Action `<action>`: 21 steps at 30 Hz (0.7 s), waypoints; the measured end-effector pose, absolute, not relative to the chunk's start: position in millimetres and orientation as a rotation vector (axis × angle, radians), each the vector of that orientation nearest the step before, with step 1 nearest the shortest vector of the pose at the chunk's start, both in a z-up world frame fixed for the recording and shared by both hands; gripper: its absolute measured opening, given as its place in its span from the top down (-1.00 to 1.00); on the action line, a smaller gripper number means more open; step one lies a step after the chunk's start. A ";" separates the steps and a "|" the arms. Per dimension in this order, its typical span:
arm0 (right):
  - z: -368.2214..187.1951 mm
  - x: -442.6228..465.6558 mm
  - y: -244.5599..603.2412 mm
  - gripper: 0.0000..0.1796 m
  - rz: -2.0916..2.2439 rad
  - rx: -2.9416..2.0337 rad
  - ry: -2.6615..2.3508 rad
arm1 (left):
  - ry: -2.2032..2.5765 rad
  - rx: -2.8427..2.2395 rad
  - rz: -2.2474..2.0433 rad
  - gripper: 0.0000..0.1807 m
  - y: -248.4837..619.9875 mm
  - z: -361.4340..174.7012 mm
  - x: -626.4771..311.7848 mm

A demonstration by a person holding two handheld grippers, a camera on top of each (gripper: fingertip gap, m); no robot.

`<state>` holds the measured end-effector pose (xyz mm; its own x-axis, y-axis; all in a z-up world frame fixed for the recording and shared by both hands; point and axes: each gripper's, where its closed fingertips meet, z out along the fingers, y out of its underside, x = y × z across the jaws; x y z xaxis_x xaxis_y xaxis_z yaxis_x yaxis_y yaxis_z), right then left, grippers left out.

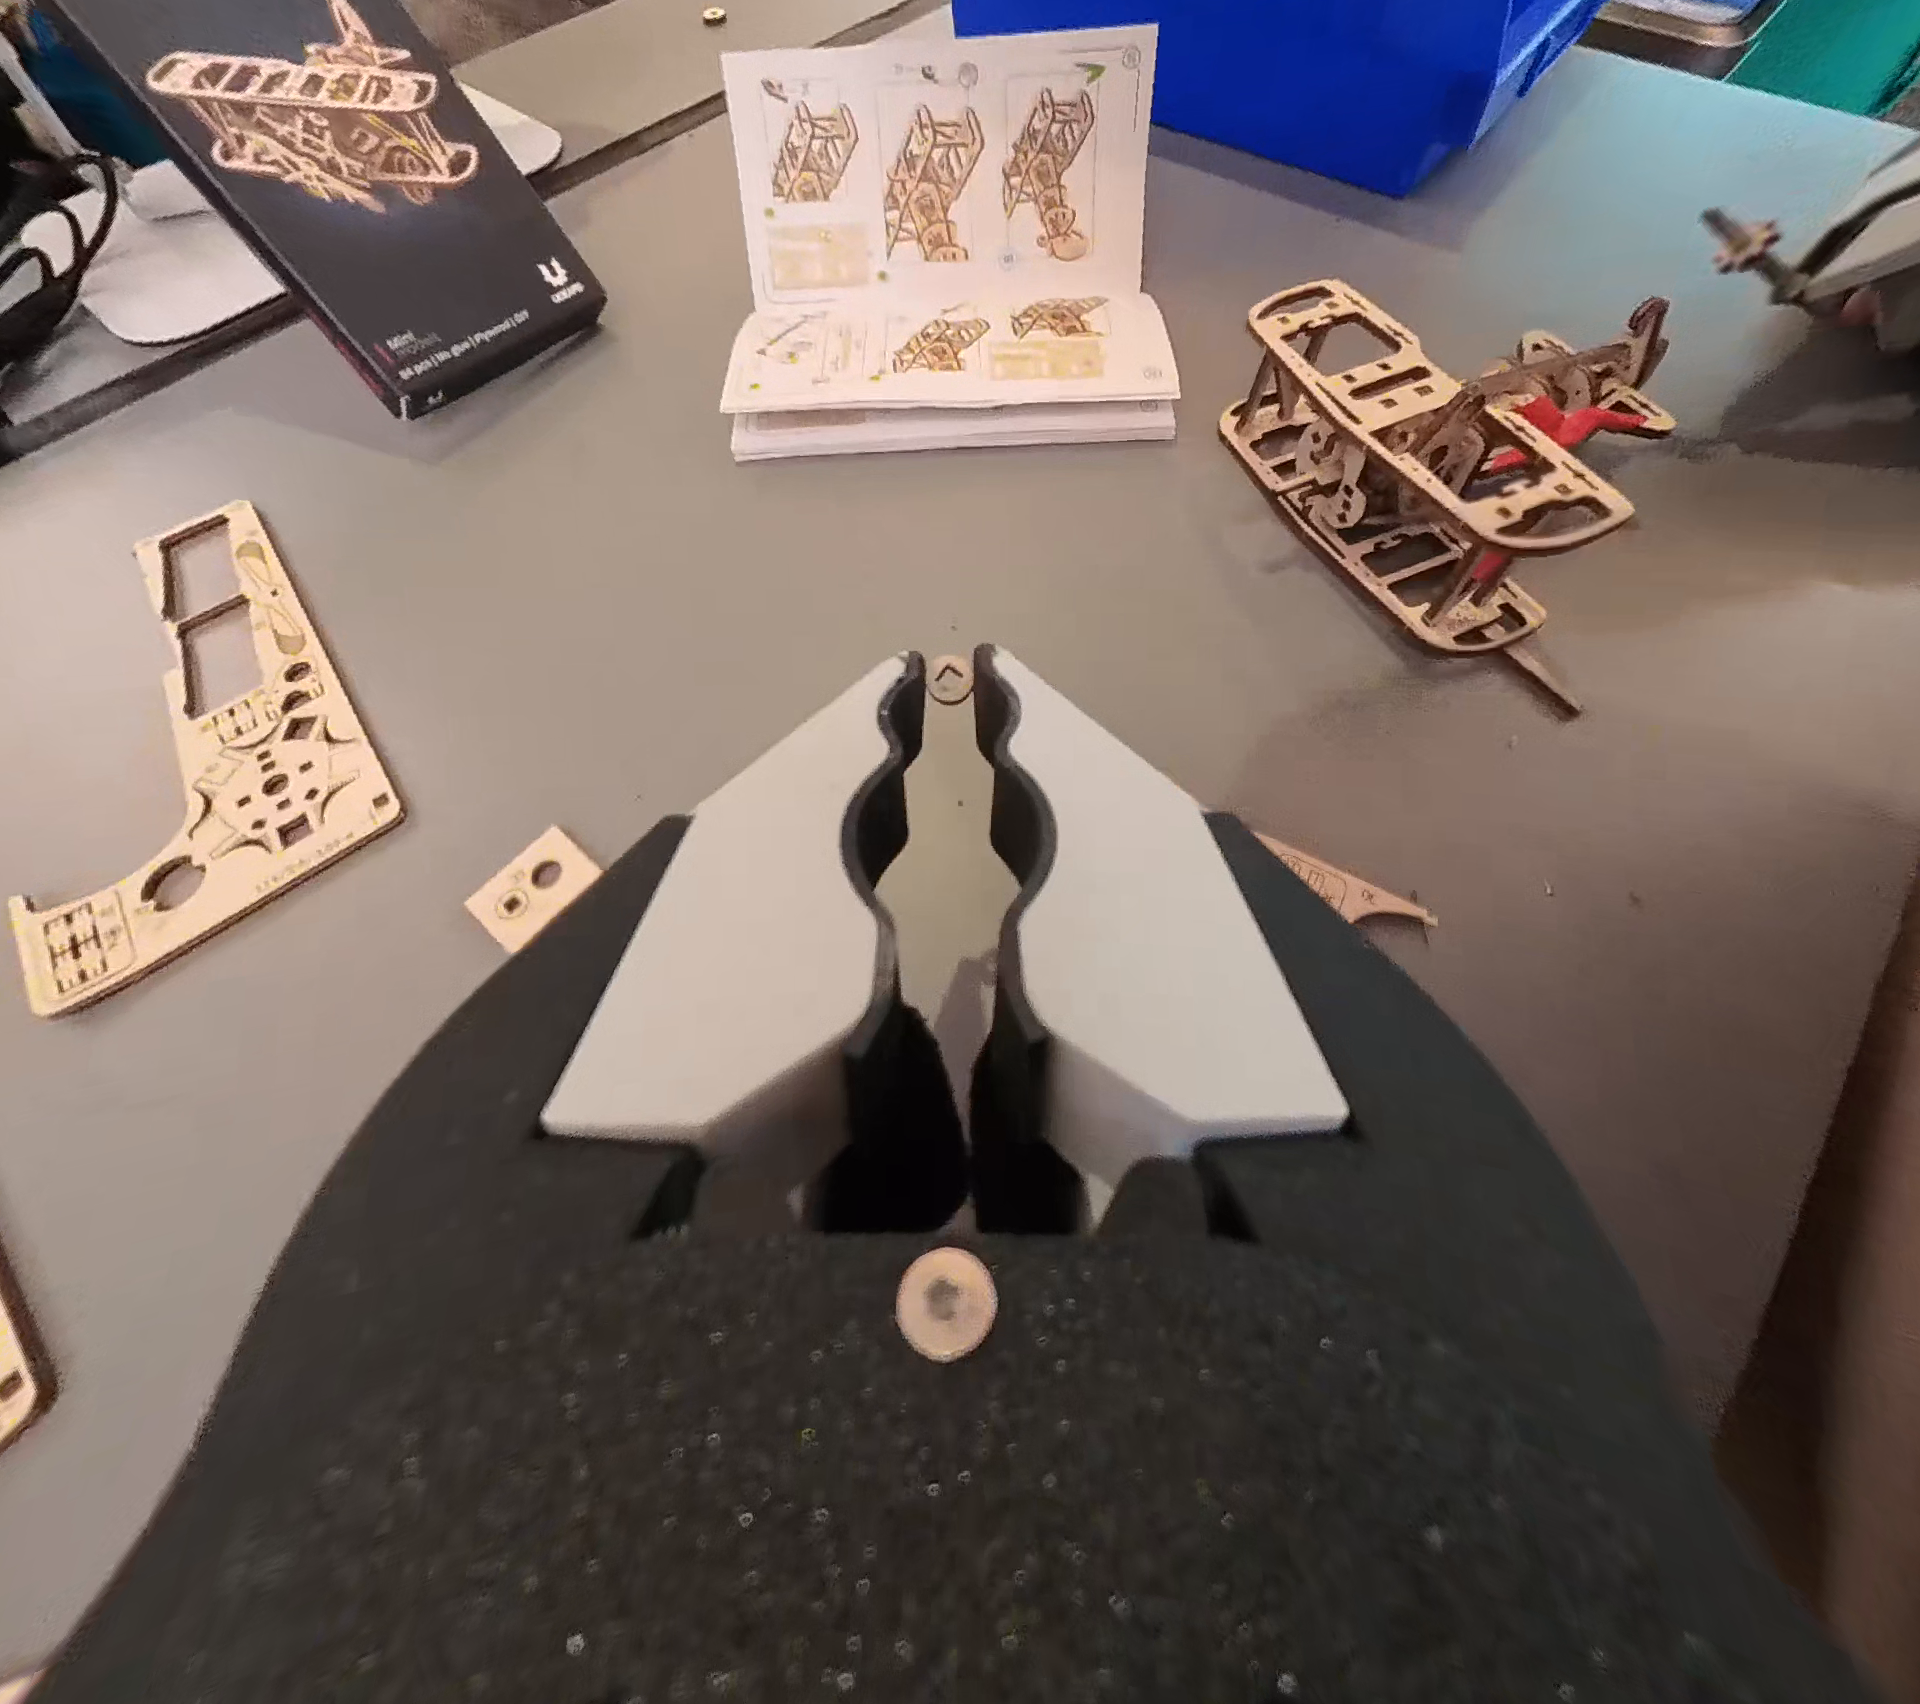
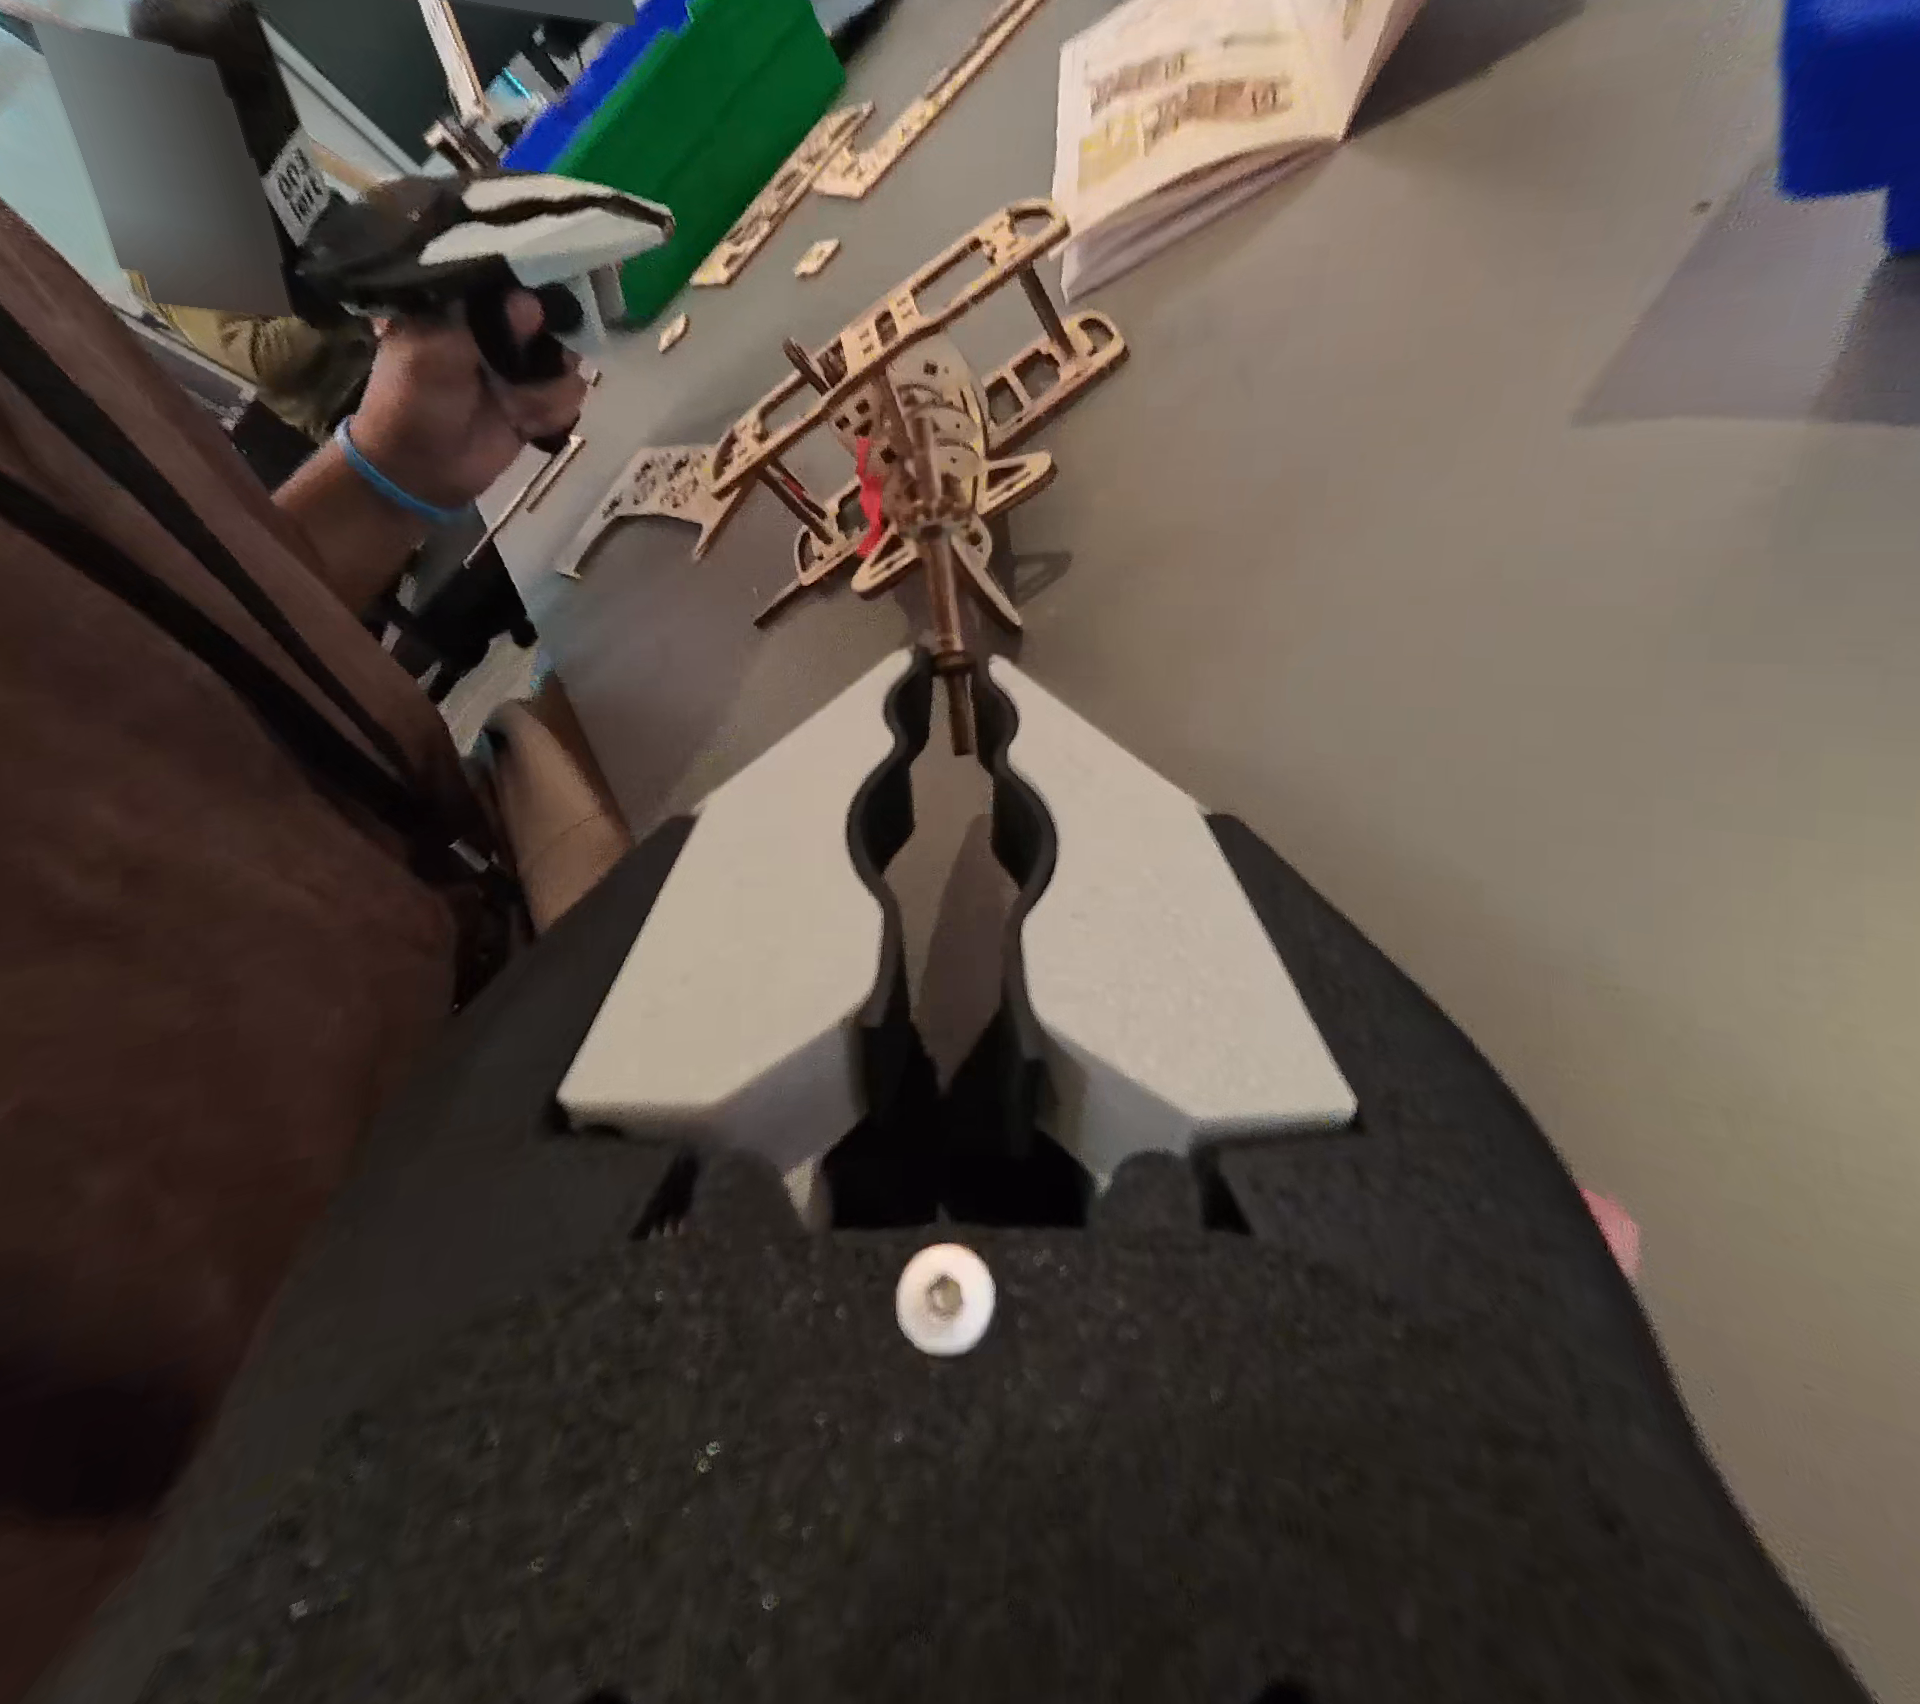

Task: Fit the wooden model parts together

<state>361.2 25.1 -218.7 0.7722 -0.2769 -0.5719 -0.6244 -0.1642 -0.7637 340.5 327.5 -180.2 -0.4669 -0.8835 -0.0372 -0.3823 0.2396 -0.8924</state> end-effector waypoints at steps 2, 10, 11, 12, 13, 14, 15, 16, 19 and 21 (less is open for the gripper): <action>-218.4 360.0 26.5 0.94 0.363 -1.755 0.699 | 1.975 -1.135 -1.177 0.92 323.7 -180.9 342.7; -205.7 363.8 20.0 0.94 0.378 -1.659 0.688 | 2.039 -1.073 -1.108 0.92 311.9 -191.4 342.1; -205.9 363.6 20.1 0.94 0.379 -1.661 0.688 | 2.039 -1.065 -1.110 0.93 310.5 -190.7 341.9; -206.7 363.3 20.2 0.94 0.378 -1.666 0.687 | 2.037 -1.061 -1.124 0.92 308.9 -189.4 341.7; -207.6 362.8 20.7 0.94 0.377 -1.674 0.687 | 2.036 -1.063 -1.142 0.93 307.5 -188.1 341.5; -209.1 362.2 21.3 0.94 0.376 -1.684 0.687 | 2.033 -1.069 -1.157 0.93 307.1 -187.2 341.8; -210.5 361.6 21.9 0.94 0.376 -1.695 0.688 | 2.026 -1.077 -1.168 0.93 307.7 -186.5 342.2; -211.5 361.1 22.4 0.94 0.376 -1.703 0.687 | 2.023 -1.086 -1.179 0.92 308.4 -186.3 342.5; -210.6 361.5 22.1 0.94 0.378 -1.696 0.688 | 2.012 -1.116 -1.199 0.92 311.7 -186.9 343.6; -208.3 362.7 20.9 0.94 0.381 -1.678 0.689 | 2.014 -1.125 -1.202 0.92 312.5 -187.7 343.9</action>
